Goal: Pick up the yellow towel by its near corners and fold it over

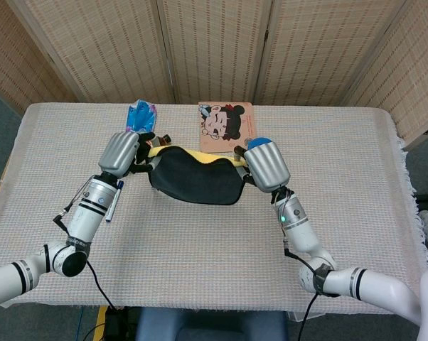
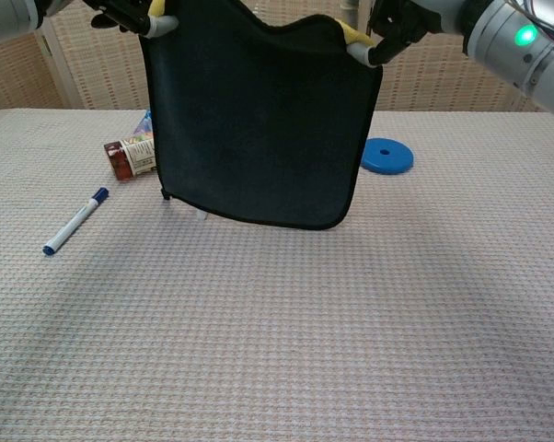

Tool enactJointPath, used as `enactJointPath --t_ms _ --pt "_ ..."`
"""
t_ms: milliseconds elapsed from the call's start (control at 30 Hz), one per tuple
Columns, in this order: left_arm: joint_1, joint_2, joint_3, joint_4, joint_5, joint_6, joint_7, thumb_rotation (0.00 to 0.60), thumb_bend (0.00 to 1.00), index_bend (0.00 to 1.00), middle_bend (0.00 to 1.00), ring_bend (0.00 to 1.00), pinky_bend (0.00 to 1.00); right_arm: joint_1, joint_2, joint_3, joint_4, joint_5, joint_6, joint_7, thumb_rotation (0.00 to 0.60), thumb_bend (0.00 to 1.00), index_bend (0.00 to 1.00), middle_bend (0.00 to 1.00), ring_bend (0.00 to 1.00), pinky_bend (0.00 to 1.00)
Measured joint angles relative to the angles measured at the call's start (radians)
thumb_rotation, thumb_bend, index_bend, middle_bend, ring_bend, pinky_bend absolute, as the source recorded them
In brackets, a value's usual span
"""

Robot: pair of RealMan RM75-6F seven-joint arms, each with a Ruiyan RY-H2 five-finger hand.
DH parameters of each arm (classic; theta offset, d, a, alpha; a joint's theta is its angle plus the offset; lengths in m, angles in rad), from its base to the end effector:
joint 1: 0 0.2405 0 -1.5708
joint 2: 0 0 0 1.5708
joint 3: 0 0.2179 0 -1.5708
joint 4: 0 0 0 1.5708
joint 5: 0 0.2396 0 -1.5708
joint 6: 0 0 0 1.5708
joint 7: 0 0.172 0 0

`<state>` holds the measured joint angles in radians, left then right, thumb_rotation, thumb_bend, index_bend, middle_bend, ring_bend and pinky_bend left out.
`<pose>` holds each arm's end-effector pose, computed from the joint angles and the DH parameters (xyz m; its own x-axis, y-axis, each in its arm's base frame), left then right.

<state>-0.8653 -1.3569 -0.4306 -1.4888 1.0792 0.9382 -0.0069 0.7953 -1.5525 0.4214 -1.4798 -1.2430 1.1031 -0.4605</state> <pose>-0.0410 0.4350 0.0591 0.0905 0.0872 0.9921 0.9250 -0.3766 -0.0512 -0.0244 -0.3962 0.0213 0.3828 0.1554 0.9107 -0.8098 -0.4180 0.4117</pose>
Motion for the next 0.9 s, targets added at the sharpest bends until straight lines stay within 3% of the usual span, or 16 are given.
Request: enactJointPath --t_ms 367,900 --pt "-0.063 -0.027 -0.036 0.116 -0.164 -0.054 0.025 0.6 0.45 0.6 0.95 0.77 0.9 0.077 -0.047 0.015 0.159 0.053 -0.03 0.0 0.6 0.45 0.75 0.99 1.0 1.0" --pt "-0.114 -0.056 -0.032 0.208 -0.28 -0.085 0.08 0.6 0.45 0.59 0.94 0.75 0.9 0.19 -0.135 0.004 0.352 0.066 -0.064 0.03 0.6 0.41 0.75 0.99 1.0 1.0"
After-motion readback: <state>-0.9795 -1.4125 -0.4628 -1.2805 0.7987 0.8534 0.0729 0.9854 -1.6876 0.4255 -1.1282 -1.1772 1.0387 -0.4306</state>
